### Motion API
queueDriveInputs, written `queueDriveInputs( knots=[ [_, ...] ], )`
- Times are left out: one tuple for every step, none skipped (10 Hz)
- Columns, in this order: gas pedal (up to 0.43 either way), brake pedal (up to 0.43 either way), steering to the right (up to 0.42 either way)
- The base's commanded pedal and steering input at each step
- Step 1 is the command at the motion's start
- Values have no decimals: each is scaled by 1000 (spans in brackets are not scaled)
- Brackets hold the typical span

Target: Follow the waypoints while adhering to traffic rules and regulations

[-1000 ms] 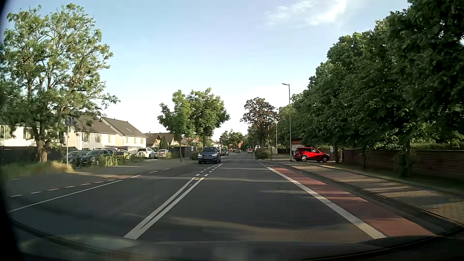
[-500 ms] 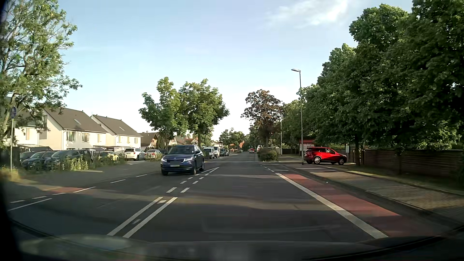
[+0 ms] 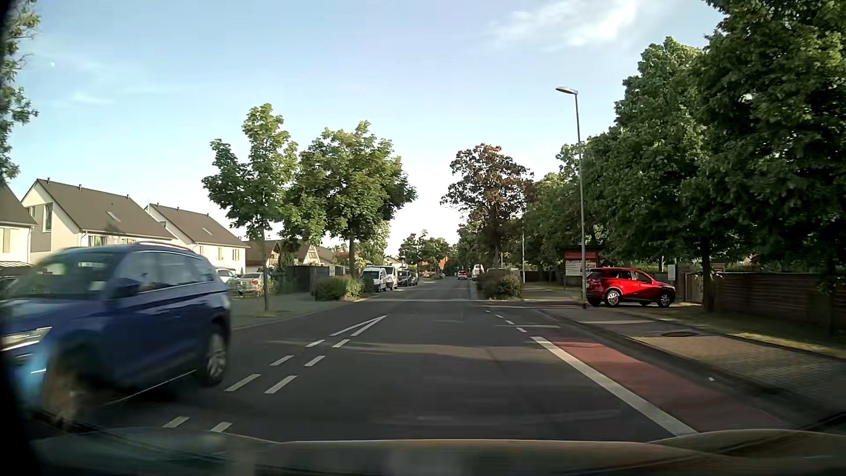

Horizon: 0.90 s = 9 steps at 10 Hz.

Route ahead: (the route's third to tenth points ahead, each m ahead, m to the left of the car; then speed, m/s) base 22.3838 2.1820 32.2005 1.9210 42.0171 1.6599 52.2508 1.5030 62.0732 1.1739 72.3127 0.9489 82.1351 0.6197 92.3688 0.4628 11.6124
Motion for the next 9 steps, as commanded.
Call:
queueDriveInputs(
  knots=[
    [0,30,-4],
    [0,30,-4],
    [0,30,-4],
    [0,30,-3],
    [0,30,-3],
    [0,30,-2],
    [0,30,-2],
    [0,30,-2],
    [0,30,-2]
  ],
)
